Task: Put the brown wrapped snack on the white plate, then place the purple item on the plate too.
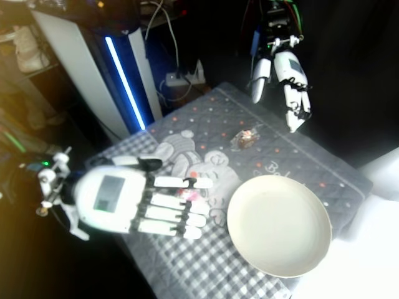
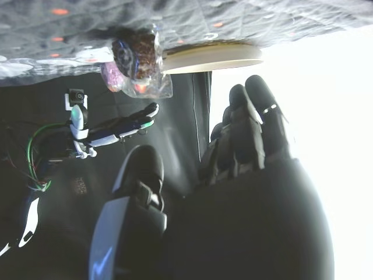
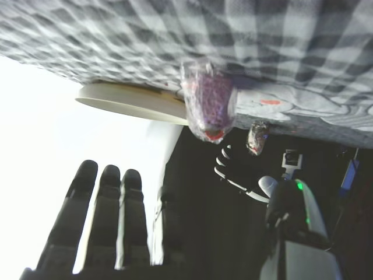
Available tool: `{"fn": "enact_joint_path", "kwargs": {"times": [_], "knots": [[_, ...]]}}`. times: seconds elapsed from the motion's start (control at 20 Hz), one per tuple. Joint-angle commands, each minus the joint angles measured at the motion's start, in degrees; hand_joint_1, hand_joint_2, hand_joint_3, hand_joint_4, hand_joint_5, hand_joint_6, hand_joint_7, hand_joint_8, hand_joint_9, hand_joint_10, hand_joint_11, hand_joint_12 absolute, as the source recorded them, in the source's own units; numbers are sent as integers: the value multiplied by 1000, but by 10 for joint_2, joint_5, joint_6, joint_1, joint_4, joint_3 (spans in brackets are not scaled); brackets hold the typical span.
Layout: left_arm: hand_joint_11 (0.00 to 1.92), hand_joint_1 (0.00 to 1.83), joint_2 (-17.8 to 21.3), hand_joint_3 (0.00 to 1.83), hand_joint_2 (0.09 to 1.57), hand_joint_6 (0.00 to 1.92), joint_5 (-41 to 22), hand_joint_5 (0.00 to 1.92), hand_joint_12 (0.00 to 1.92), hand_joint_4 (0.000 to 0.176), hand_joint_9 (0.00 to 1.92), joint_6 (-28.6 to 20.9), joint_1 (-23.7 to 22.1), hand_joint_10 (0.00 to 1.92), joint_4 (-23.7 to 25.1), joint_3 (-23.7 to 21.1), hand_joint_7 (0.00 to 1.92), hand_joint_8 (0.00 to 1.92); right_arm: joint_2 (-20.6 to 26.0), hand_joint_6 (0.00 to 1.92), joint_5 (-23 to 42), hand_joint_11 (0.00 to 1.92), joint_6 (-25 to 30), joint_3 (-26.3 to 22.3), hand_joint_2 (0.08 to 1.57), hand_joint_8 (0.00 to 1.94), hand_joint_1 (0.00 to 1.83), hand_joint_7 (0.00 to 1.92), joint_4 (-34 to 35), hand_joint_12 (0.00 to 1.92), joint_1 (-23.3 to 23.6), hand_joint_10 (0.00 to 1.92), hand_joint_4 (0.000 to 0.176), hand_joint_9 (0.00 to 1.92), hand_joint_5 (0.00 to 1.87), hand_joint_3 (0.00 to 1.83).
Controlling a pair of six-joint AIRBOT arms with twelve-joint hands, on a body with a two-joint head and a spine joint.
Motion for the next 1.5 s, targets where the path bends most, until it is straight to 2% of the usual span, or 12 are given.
{"fn": "enact_joint_path", "kwargs": {"times": [0.0,0.4,0.5,0.55,1.0,1.05,1.1,1.2,1.25,1.35,1.4,1.45], "knots": [[79,644,-6,4,920,0,-54,439,1077,115,490,-3,-15,23,-6,5,398,0,0,6,73,182,4,-2,1125,7,849,536,20,774,5,16,0,508,581,0],[83,817,-61,0,758,0,75,453,1300,100,582,-14,-118,9,123,55,480,0,0,8,81,193,4,3,1103,9,896,536,22,833,5,10,0,532,572,0],[86,761,-78,0,759,4,98,492,1124,108,569,-32,-136,1,158,69,496,2,0,3,81,119,4,4,1105,0,895,527,22,926,5,2,0,511,575,0],[132,794,-86,1,767,6,118,555,1177,86,623,-35,-146,13,180,75,583,9,0,3,81,126,4,4,1104,2,884,532,22,939,5,4,0,514,577,0],[162,806,-132,3,815,0,146,603,1183,82,725,-47,-168,15,181,116,678,0,1,0,82,193,4,5,1095,0,892,572,24,856,5,1,0,558,593,0],[154,1248,-138,15,1001,5,138,815,1324,13,921,-49,-169,77,174,120,995,672,1,0,82,150,4,5,1099,0,912,543,25,840,5,0,0,511,581,2],[229,1253,-141,7,1097,797,134,914,1450,0,1063,-49,-173,609,172,123,975,970,1,0,81,103,4,5,1106,0,953,544,26,941,5,0,0,504,583,0],[274,1234,-141,0,1163,1144,126,845,1634,0,1029,-49,-189,1233,174,126,897,1170,1,1,81,160,4,6,1094,3,995,578,28,958,5,11,0,570,593,0],[243,1238,-140,0,1156,1129,121,861,1572,0,1000,-49,-193,1303,173,125,917,1146,1,0,81,153,4,6,1095,0,1002,569,31,949,5,2,0,554,594,1],[432,1141,-134,0,1113,980,120,973,1894,0,1054,-50,-192,1809,173,121,1021,1584,1,0,82,125,4,7,1102,0,964,562,33,887,5,0,0,525,581,0],[611,1158,-134,0,1080,861,120,1046,1916,0,1111,-55,-190,1889,173,122,1056,1725,1,0,81,123,4,8,1110,0,931,552,33,875,5,0,0,522,570,3],[484,1153,-135,0,1081,865,119,1044,1908,0,1101,-62,-191,1749,173,126,1080,1545,1,3,81,143,4,7,1104,2,943,555,33,885,5,4,0,531,575,0]]}}
